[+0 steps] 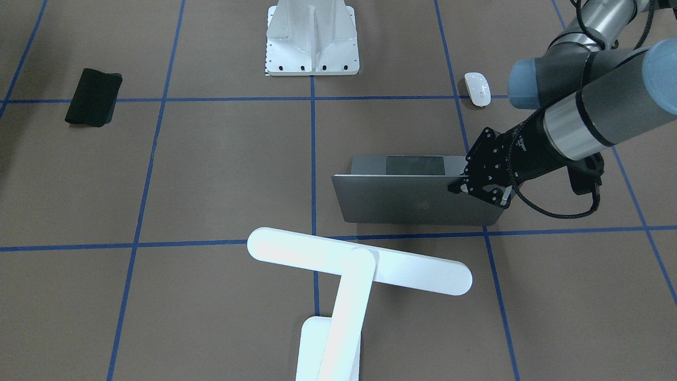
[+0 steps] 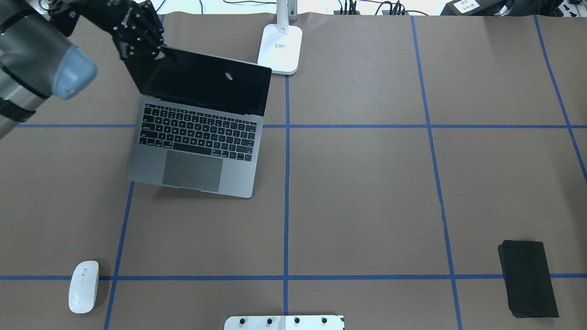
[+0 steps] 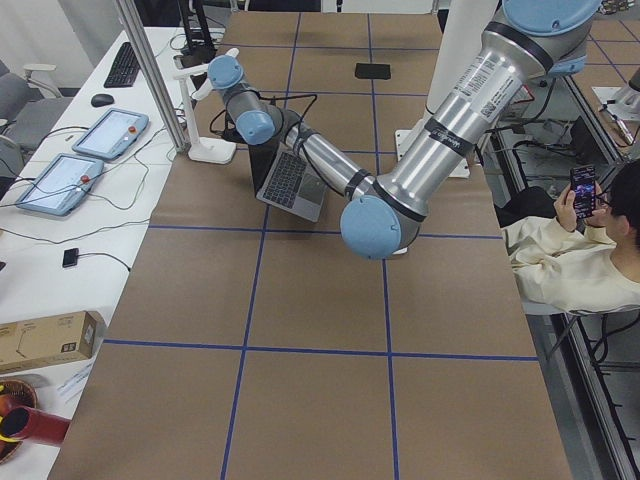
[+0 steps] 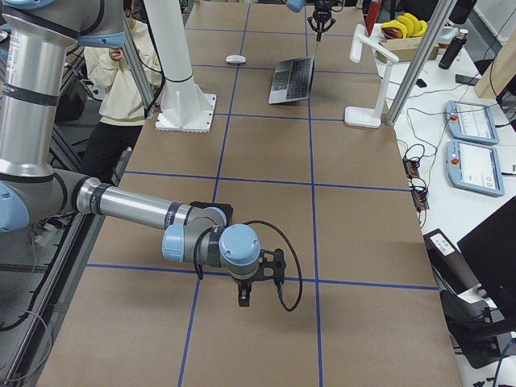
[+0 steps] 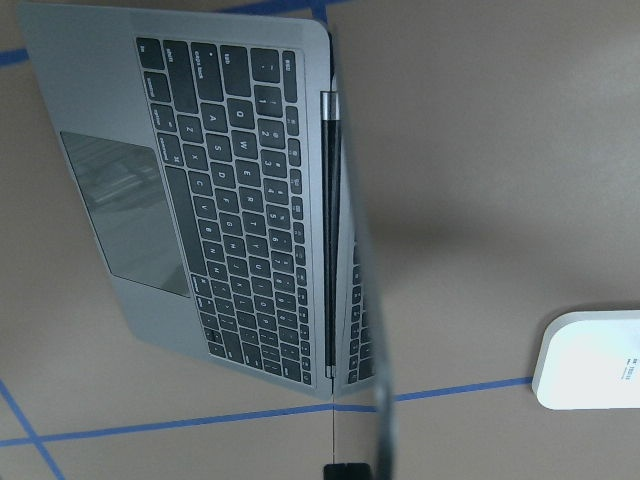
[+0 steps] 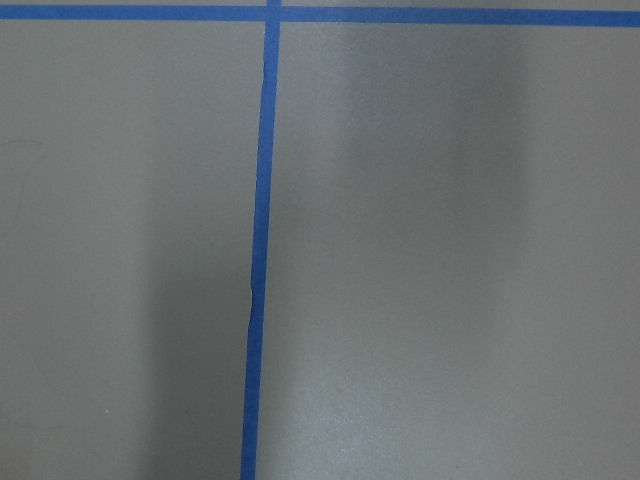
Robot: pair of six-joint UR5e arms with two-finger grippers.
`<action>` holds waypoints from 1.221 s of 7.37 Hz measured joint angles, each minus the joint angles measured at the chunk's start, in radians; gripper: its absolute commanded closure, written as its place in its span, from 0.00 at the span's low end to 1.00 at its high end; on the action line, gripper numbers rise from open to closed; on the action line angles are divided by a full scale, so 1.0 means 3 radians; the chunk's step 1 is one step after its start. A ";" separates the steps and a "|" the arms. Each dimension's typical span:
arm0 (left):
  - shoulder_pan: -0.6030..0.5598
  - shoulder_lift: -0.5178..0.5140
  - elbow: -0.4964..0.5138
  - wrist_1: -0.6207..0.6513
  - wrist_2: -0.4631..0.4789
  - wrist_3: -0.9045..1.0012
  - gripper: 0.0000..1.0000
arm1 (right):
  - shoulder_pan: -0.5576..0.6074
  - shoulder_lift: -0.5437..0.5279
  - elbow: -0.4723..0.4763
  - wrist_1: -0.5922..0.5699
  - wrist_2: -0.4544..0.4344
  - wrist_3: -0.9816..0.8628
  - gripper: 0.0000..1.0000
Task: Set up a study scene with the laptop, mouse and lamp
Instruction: 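Carry the laptop with the left gripper toward the lamp and set it down open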
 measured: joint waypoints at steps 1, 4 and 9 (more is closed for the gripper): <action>0.0071 -0.0124 0.0227 -0.0300 0.0172 -0.0233 1.00 | -0.0001 0.0000 -0.0002 0.0000 0.0000 0.0007 0.00; 0.0222 -0.0304 0.0551 -0.0871 0.0560 -0.0615 1.00 | 0.0001 0.0003 -0.0007 -0.0001 -0.0001 0.0008 0.00; 0.0624 -0.0381 0.0860 -0.1851 0.1392 -0.0913 0.89 | -0.0004 0.0010 -0.0029 -0.0001 -0.0018 0.0011 0.00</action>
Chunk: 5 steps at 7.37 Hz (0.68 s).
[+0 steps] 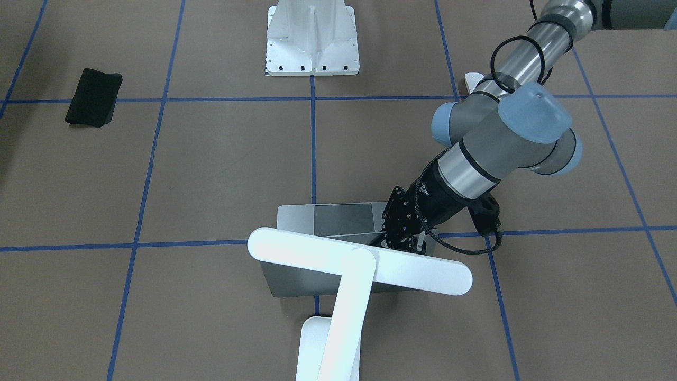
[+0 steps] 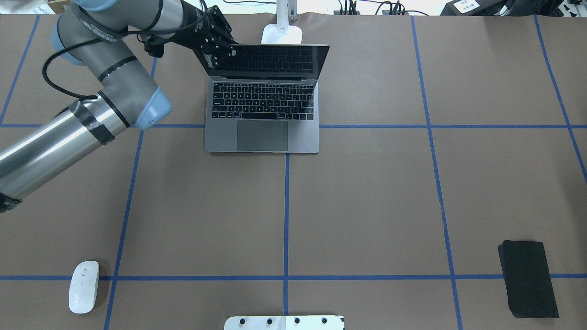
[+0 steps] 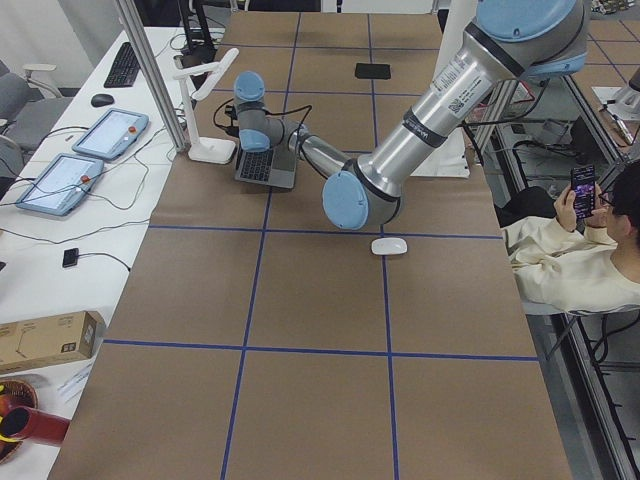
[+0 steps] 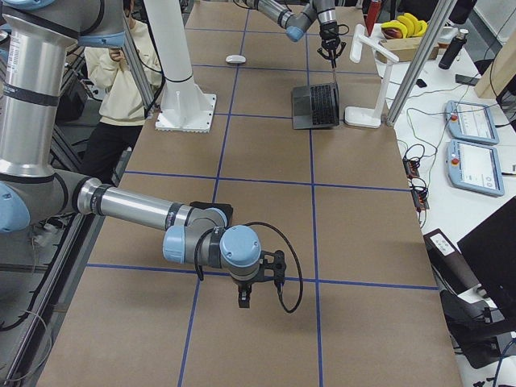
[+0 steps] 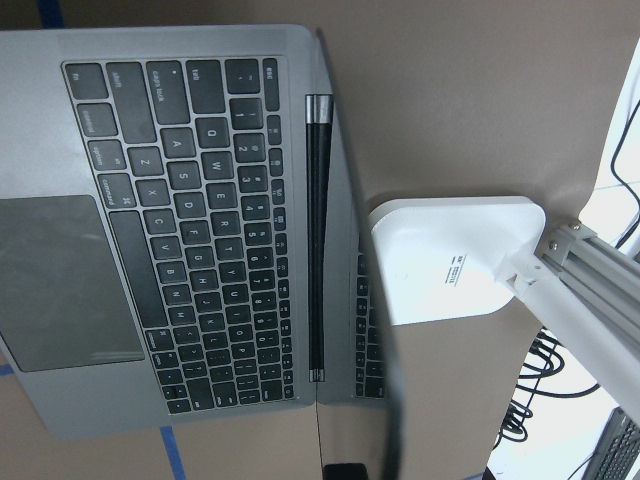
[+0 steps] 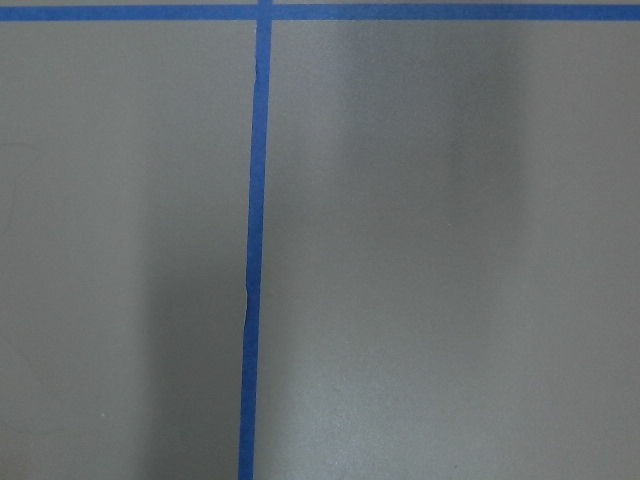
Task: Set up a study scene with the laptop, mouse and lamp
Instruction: 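Carry the laptop with the left gripper toward the lamp and set it down open, then release the laptop and withdraw the left gripper away from it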
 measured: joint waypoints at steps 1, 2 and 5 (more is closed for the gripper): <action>0.0061 0.0016 0.0012 -0.0112 0.0055 0.0014 0.42 | 0.0000 -0.0002 -0.0004 0.0000 -0.0004 -0.0001 0.00; 0.0089 0.0051 -0.0016 -0.0183 0.0071 0.0025 0.18 | 0.0000 -0.0003 -0.0007 0.0000 -0.0006 -0.0002 0.00; 0.0064 0.0313 -0.0288 -0.0201 -0.0057 0.0266 0.01 | -0.0001 -0.0008 -0.0033 -0.0004 -0.0004 -0.0001 0.00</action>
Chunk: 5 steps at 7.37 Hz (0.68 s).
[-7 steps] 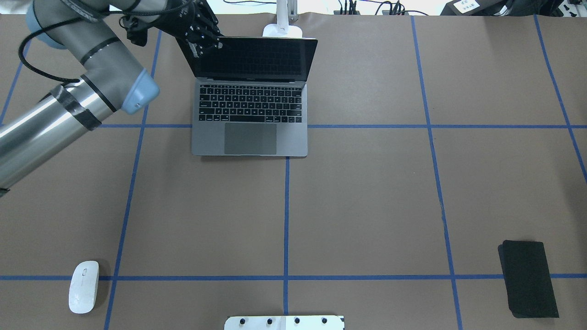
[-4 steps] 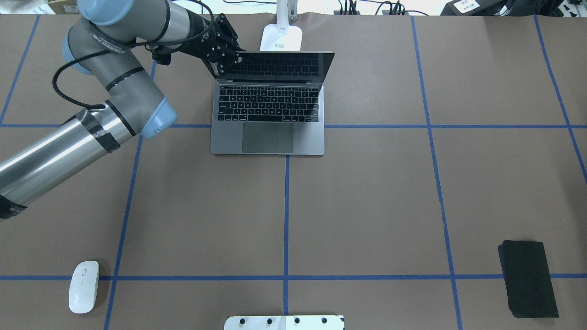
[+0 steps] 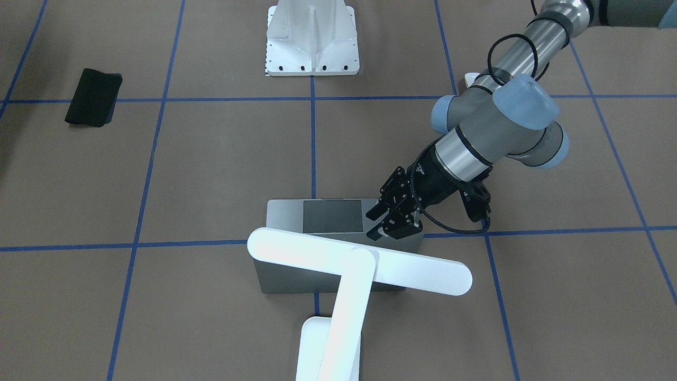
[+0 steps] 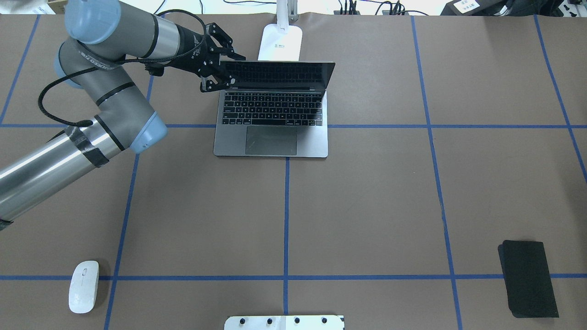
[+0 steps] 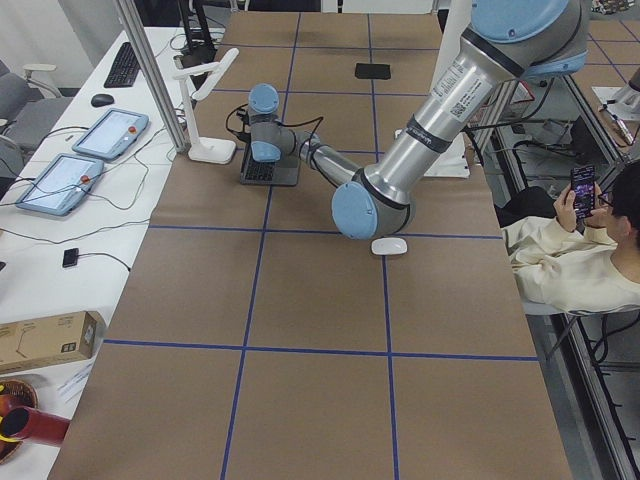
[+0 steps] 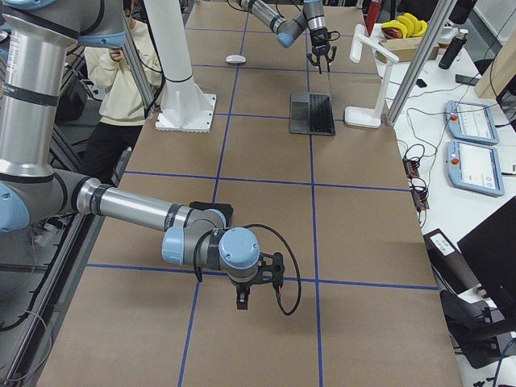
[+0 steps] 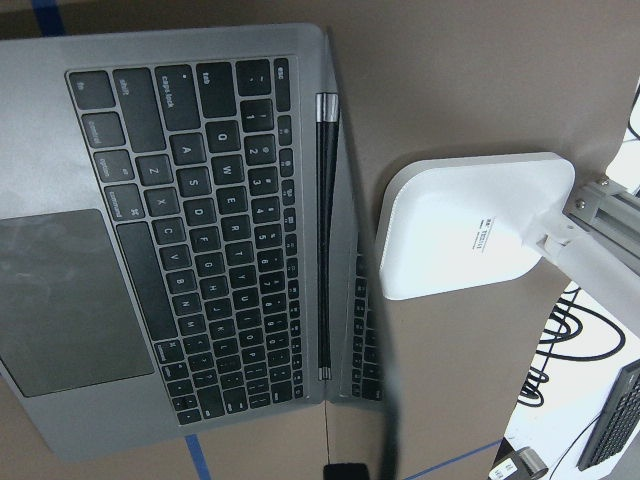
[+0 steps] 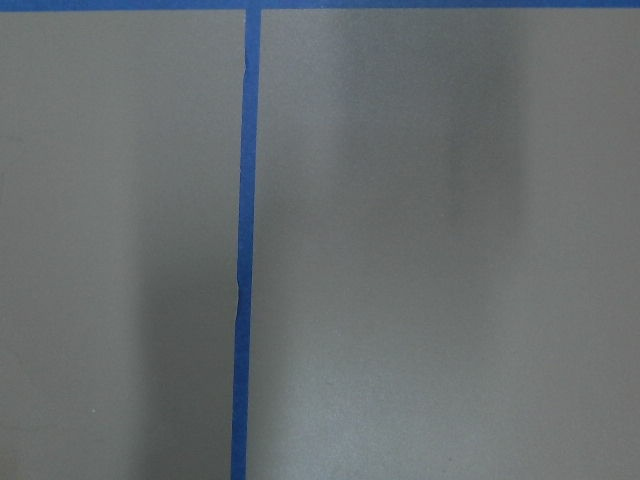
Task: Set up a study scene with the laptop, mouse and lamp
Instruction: 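Release the laptop and withdraw the left gripper away from it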
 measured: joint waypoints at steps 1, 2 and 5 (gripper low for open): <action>-0.0092 0.0107 -0.0092 0.0014 -0.0146 0.0139 0.01 | 0.0000 -0.0006 -0.0003 0.0003 0.0005 -0.0010 0.00; -0.0258 0.0222 -0.0210 0.0076 -0.0313 0.0303 0.00 | 0.0000 -0.0018 -0.0001 0.0016 0.0019 -0.0022 0.00; -0.0971 0.0511 -0.0590 0.0554 -0.0852 0.1157 0.00 | 0.0000 -0.0013 -0.0028 0.0010 0.0042 0.0081 0.00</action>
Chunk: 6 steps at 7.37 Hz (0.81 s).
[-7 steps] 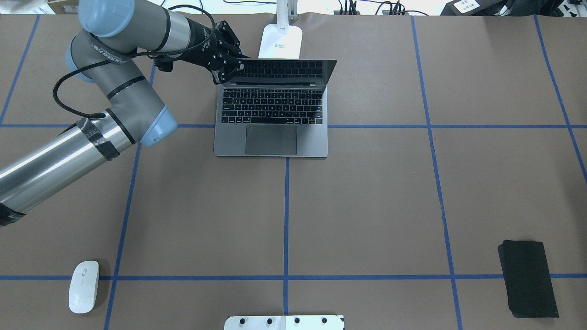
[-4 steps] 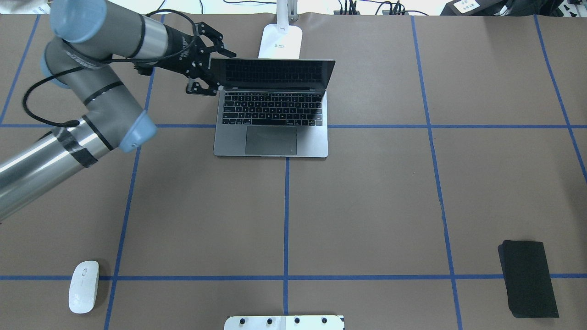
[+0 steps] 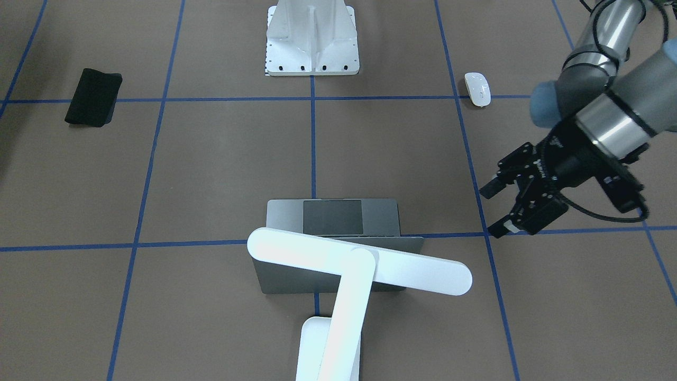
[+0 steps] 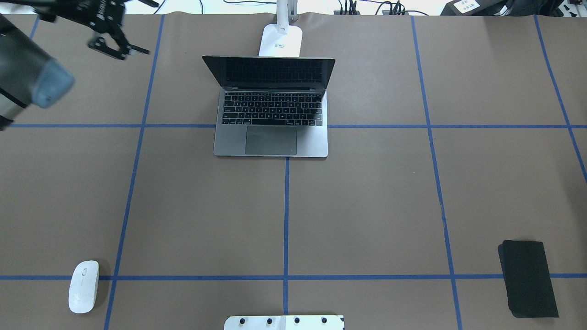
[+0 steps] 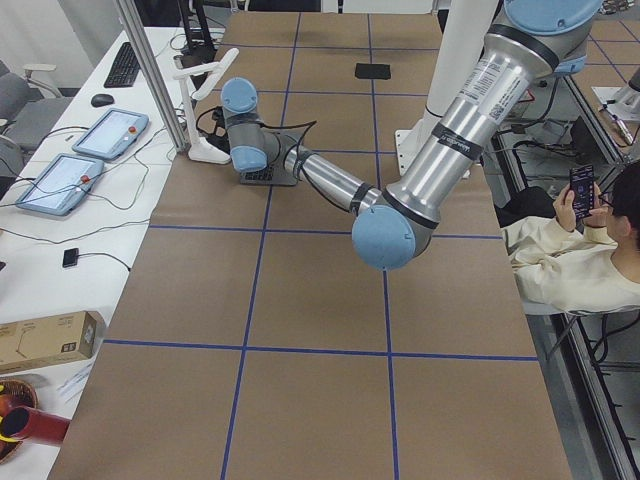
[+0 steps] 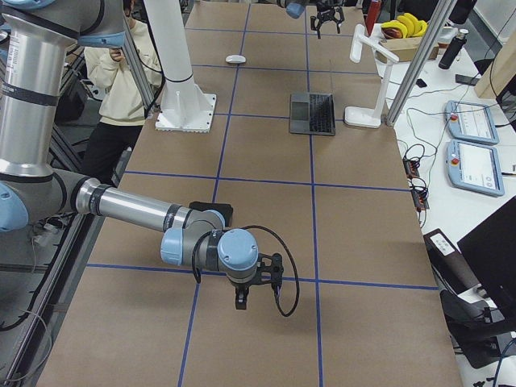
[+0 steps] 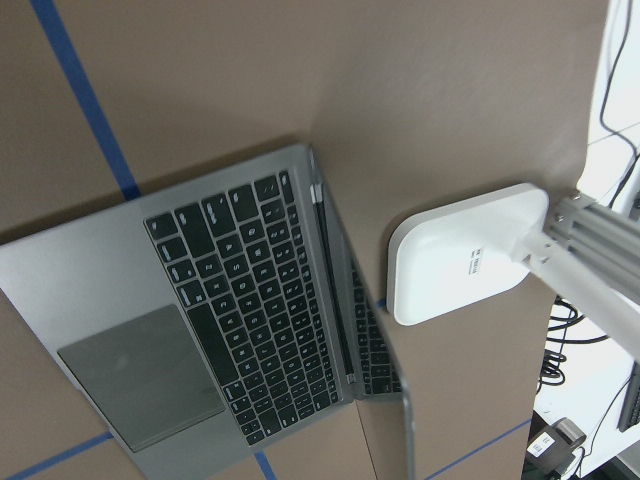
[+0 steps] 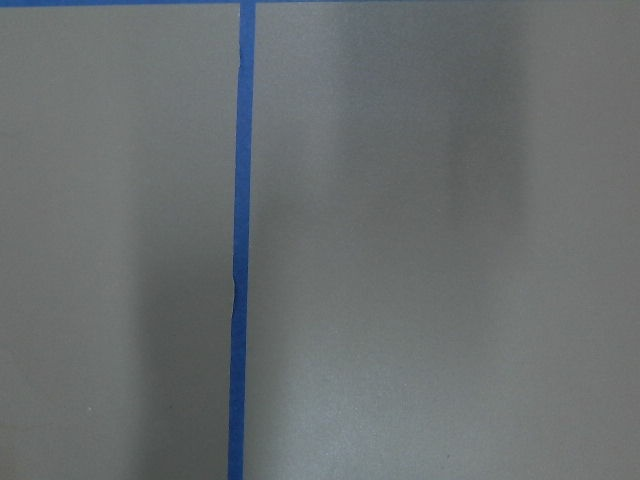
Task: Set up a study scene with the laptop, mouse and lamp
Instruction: 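Release the laptop and withdraw the left gripper away from it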
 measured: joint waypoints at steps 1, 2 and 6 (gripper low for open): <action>-0.0176 0.0107 -0.0053 0.0100 -0.0111 0.0433 0.00 | 0.0000 0.0000 -0.0116 0.0006 0.0096 0.0031 0.00; -0.0292 0.0264 -0.0090 0.0193 -0.0166 0.1003 0.00 | 0.0000 0.0010 -0.0293 0.0021 0.0270 0.0041 0.00; -0.0592 0.1014 -0.0106 0.0475 -0.0199 0.3757 0.01 | -0.0172 0.0067 -0.0353 0.0008 0.0573 0.0359 0.00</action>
